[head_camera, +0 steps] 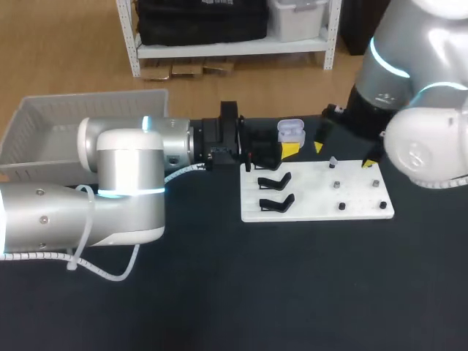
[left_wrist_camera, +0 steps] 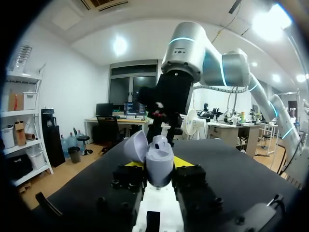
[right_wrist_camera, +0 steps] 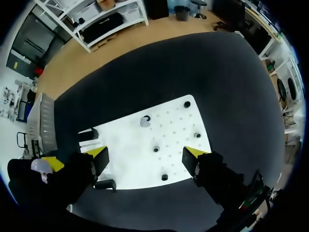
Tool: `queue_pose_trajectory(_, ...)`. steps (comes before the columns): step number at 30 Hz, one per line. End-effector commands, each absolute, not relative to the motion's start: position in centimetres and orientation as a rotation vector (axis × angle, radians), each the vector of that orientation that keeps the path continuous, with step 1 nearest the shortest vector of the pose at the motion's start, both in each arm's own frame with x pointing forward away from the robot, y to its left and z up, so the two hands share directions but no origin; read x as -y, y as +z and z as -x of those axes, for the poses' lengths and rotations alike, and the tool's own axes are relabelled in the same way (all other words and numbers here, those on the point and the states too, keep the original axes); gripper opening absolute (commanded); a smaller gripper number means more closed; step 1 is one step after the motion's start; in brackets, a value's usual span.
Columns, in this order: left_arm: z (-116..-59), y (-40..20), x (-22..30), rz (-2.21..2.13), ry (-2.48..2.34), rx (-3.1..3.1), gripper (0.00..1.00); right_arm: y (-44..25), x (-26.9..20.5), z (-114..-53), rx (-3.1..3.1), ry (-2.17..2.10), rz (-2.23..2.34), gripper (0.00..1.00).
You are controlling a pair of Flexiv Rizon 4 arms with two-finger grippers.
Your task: Pick up each earbud case from the left stands, insert the matching earbuds, close the lid, and place the case in the box.
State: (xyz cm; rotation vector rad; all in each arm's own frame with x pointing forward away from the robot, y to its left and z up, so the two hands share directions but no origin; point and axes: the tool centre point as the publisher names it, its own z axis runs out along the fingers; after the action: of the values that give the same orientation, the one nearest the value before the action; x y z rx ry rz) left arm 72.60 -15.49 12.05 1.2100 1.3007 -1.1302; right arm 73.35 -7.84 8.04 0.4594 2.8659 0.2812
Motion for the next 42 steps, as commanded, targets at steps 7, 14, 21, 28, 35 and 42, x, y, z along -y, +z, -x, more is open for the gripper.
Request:
queue_pose_trajectory(7,-72.4,12.0,15.5,-1.203,-1.125,-1.297,0.0,5.6,6.8,-76.3,-2.838,0.247,-0.471,1.0)
queue_pose_trajectory(14,-72.4,12.0,15.5,-1.203,-1.125,-1.297,0.0,4.8,7.0,-76.7,-2.81,0.237,-0.526,0.79)
queue_pose_trajectory(21,-72.4,12.0,15.5,-1.203,-1.125,-1.297,0.0,4.5,7.5,-76.8,-2.779,0.248,-0.561,0.44)
queue_pose_trajectory(28,-72.4,12.0,15.5,-1.203,-1.125,-1.297,0.0,4.0,7.3,-76.8,-2.767,0.27,-0.598,0.42)
queue_pose_trajectory(35,-72.4,12.0,15.5,-1.203,-1.125,-1.297,0.0,3.1,7.5,-76.8,-2.762,0.292,-0.648,0.4)
queue_pose_trajectory(42,-72.4,12.0,15.5,-1.203,-1.125,-1.297,0.0,2.7,7.4,-76.8,-2.767,0.304,-0.668,0.39)
